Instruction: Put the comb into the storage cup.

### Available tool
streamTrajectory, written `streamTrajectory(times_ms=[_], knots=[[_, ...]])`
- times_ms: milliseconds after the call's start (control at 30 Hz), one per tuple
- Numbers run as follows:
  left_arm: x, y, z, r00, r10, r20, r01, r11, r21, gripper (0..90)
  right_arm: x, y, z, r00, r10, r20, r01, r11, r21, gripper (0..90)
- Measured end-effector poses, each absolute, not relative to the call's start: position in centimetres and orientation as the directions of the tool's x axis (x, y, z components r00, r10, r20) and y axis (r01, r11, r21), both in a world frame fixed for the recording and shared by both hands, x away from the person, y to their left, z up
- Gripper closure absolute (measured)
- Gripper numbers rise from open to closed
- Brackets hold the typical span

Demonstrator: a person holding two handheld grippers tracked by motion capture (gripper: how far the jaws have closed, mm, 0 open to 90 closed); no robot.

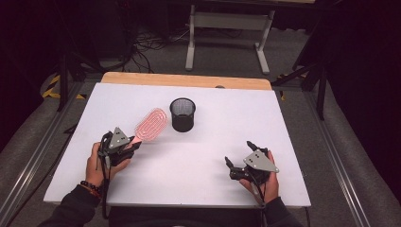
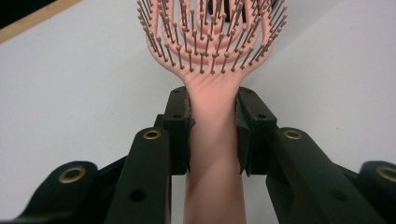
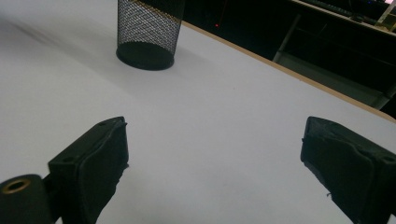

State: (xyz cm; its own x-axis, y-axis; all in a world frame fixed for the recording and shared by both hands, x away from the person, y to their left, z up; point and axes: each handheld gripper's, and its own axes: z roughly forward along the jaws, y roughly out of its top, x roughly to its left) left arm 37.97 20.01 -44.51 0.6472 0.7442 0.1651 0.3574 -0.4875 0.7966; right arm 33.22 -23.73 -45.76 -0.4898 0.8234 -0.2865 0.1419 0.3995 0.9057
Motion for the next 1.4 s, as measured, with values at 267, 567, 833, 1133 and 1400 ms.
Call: streamTrajectory(times_ms=[267,567,833,1133,1400], knots=[[37.6,19.6,-44.1,0.649,0.735,0.196,0.302,-0.486,0.82,69.3,34.0,-22.2,-44.5,-0.512,0.816,-0.267,0.105,0.368,0.924,7.7],[37.2,19.4,-44.0,0.653,0.73,0.2,0.272,-0.473,0.838,69.4,35.1,-19.6,-43.4,-0.567,0.787,-0.241,0.082,0.345,0.935,6.6],[36.7,18.7,-43.9,0.671,0.708,0.221,0.225,-0.478,0.849,69.3,36.2,-17.0,-42.7,-0.671,0.72,-0.179,0.09,0.318,0.944,3.6],[35.5,17.8,-43.3,0.698,0.679,0.226,0.171,-0.465,0.869,69.4,36.6,-14.9,-41.9,-0.726,0.675,-0.135,0.089,0.287,0.954,3.2],[34.7,16.6,-43.3,0.722,0.646,0.248,0.13,-0.479,0.868,69.4,36.5,-13.5,-41.4,-0.787,0.614,-0.068,0.115,0.254,0.96,5.0]])
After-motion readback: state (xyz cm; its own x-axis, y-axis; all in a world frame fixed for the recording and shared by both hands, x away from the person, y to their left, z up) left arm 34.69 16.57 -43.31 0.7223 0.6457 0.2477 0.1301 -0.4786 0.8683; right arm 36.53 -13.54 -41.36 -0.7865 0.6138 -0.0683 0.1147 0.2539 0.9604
